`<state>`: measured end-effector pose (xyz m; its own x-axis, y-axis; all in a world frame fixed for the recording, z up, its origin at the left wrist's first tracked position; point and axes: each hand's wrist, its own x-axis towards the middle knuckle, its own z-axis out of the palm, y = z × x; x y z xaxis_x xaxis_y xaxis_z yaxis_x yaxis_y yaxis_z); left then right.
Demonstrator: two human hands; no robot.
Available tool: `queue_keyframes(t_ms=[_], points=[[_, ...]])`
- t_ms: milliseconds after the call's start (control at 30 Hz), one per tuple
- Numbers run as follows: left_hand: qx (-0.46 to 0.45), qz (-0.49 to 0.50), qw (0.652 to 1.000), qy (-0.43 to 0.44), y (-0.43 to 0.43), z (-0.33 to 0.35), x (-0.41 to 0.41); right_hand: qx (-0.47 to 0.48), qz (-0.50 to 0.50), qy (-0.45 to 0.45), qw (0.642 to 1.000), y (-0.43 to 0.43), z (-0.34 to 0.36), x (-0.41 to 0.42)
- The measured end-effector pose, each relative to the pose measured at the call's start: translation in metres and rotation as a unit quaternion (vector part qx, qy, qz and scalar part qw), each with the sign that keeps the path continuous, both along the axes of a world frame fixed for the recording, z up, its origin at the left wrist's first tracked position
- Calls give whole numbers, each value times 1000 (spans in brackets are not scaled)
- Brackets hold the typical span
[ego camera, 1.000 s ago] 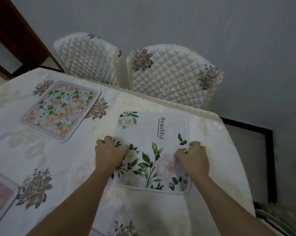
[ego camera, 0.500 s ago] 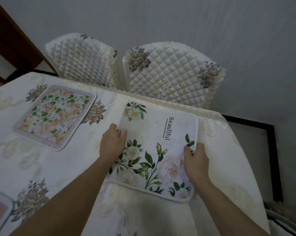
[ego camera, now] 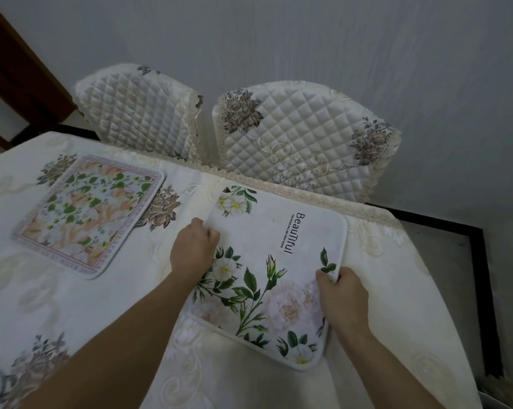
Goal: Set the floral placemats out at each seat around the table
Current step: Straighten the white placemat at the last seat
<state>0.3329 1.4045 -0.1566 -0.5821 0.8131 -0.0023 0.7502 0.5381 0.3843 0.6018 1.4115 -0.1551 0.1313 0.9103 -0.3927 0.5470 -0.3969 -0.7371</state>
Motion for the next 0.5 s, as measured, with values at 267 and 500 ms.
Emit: queue_keyframes(t_ms=[267,500], points=[[24,-8,996,81,-4,-8,2,-16,5,-24,1000,2,3,1],[49,14,995,84,-10,-18,2,-11,95,-143,985,-2,19,6]])
